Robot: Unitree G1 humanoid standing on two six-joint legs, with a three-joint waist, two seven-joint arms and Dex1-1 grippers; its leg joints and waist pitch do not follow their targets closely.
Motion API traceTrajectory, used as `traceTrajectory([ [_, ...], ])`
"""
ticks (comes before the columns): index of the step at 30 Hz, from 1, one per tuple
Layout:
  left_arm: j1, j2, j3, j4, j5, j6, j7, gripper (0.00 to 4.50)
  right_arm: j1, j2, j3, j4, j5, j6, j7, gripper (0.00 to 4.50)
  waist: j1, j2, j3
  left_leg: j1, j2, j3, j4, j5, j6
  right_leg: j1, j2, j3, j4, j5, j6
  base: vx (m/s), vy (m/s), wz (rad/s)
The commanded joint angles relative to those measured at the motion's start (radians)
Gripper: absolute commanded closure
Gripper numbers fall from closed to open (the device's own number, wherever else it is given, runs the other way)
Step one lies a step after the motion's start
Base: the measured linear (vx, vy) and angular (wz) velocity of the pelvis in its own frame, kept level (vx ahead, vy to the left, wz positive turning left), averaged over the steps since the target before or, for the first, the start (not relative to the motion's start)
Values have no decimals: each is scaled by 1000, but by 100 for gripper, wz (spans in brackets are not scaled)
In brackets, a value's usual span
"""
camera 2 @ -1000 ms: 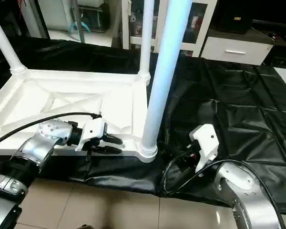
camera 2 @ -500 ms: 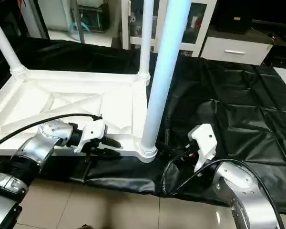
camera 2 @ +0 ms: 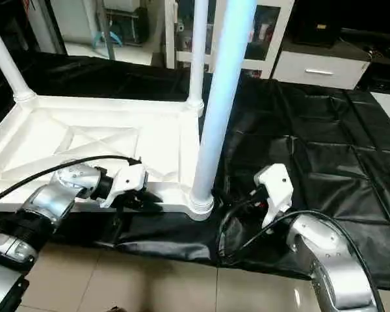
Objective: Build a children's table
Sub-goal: Rotate leg to tighten
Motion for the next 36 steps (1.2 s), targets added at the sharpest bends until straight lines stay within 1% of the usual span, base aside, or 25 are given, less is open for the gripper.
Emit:
traceTrajectory([
  [1,31,5,-17,-7,16,24,25,440,-20,3,-3,23,-12,2,-1,82,2,-13,-56,14,38,-16,-81,-200,28,31,-43,31,-69,-123,-223,0,0,0],
  [2,35,4,-18,-14,16,27,26,447,-24,4,-1,28,-14,1,1,82,2,-12,-55,14,37,-15,-80,-202,28,28,-41,31,-69,-125,-224,0,0,0],
  [4,44,1,-17,-29,16,33,36,447,-41,7,4,48,-16,-6,3,82,1,-16,-55,14,37,-15,-80,-204,29,29,-42,31,-71,-133,-221,0,0,0],
  [7,47,0,-17,-31,18,24,45,447,-57,10,12,62,-11,-10,12,82,2,-14,-54,14,37,-15,-80,-206,27,28,-42,32,-72,-150,-215,0,0,0],
  [9,49,-4,-17,-31,20,2,56,447,-71,8,30,78,-2,-17,49,82,1,-14,-55,13,36,-15,-81,-208,26,28,-42,31,-73,-152,-211,0,0,0],
  [10,52,-9,-17,-38,17,2,54,447,-80,1,46,90,5,-27,90,82,1,-16,-56,13,36,-16,-80,-205,29,29,-42,31,-71,-144,-212,0,0,0],
  [12,56,-13,-17,-45,15,1,53,447,-87,-4,54,99,9,-36,119,82,2,-19,-56,12,38,-15,-79,-198,35,29,-43,31,-70,-136,-216,0,0,0],
  [13,59,-19,-19,-54,10,2,50,447,-96,-17,56,103,30,-33,167,82,1,-25,-55,12,37,-13,-78,-199,40,28,-43,31,-72,-141,-215,0,0,0],
  [15,59,-20,-20,-57,8,4,49,447,-100,-24,56,107,36,-34,187,82,2,-22,-55,11,38,-15,-79,-194,47,30,-44,31,-71,-143,-215,0,0,0],
  [16,57,-23,-28,-55,9,-4,41,447,-116,-43,50,124,51,-31,231,82,0,-31,-56,12,39,-13,-78,-198,53,28,-42,30,-72,-147,-214,0,0,0],
  [18,53,-26,-33,-51,11,-13,37,450,-132,-57,48,141,63,-24,265,56,2,-26,-56,13,41,-15,-78,-196,56,28,-45,30,-71,-154,-219,0,0,0],
  [19,50,-30,-39,-50,14,-18,34,450,-144,-64,50,152,70,-19,290,46,4,-27,-56,15,41,-14,-78,-196,55,25,-43,30,-71,-153,-220,0,0,0],
  [20,47,-34,-42,-49,14,-19,31,450,-154,-67,54,164,72,-17,306,38,4,-27,-57,15,41,-14,-78,-186,55,26,-43,30,-69,-135,-223,0,0,0],
  [21,46,-36,-43,-48,14,-20,30,450,-161,-68,56,174,71,-17,319,38,4,-27,-59,14,40,-14,-77,-178,57,27,-43,29,-67,-123,-226,0,0,0],
  [22,44,-41,-46,-47,16,-21,30,450,-174,-68,63,195,59,-23,331,20,5,-28,-60,15,40,-12,-76,-169,60,27,-42,29,-65,-100,-231,0,0,0],
  [24,40,-48,-49,-45,17,-21,27,450,-195,-67,77,228,40,-33,342,11,7,-29,-61,14,39,-11,-74,-155,68,27,-42,28,-63,-75,-242,0,0,0],
  [25,39,-52,-51,-44,18,-21,27,450,-205,-65,83,244,31,-38,345,4,7,-28,-61,14,38,-11,-73,-155,68,27,-43,28,-63,-76,-245,0,0,0],
  [28,32,-61,-56,-42,22,-22,22,450,-242,-67,116,294,13,-54,378,4,11,-29,-62,16,39,-10,-74,-169,62,27,-45,28,-66,-101,-244,0,0,0],
  [29,32,-61,-57,-41,22,-22,23,450,-246,-67,119,299,12,-55,382,4,13,-28,-61,17,39,-9,-74,-166,61,27,-44,28,-66,-99,-242,0,0,0],
  [30,25,-64,-60,-32,25,-27,25,450,-277,-63,143,347,2,-65,413,4,14,-28,-63,17,39,-10,-73,-167,62,26,-44,27,-64,-94,-246,0,0,0],
  [31,23,-64,-61,-28,26,-30,26,450,-287,-61,149,364,-2,-69,422,4,15,-27,-64,18,39,-9,-73,-161,63,26,-44,26,-63,-86,-249,0,0,0],
  [32,20,-64,-64,-21,30,-35,28,450,-305,-52,155,393,-7,-75,435,4,17,-31,-63,18,40,-8,-72,-154,67,25,-44,27,-61,-69,-256,0,0,0],
  [33,19,-63,-64,-20,30,-35,28,450,-307,-51,156,396,-8,-76,437,30,19,-30,-63,16,40,-8,-72,-151,69,27,-45,27,-60,-66,-257,0,0,0],
  [34,19,-63,-65,-19,33,-36,28,450,-319,-46,162,419,-19,-91,447,30,23,-32,-65,16,40,-7,-70,-140,73,27,-44,27,-58,-51,-257,0,0,0],
  [36,21,-60,-64,-21,34,-34,25,450,-329,-44,164,440,-24,-100,455,43,26,-32,-65,16,40,-7,-70,-129,76,28,-45,26,-56,-38,-259,0,0,0],
])
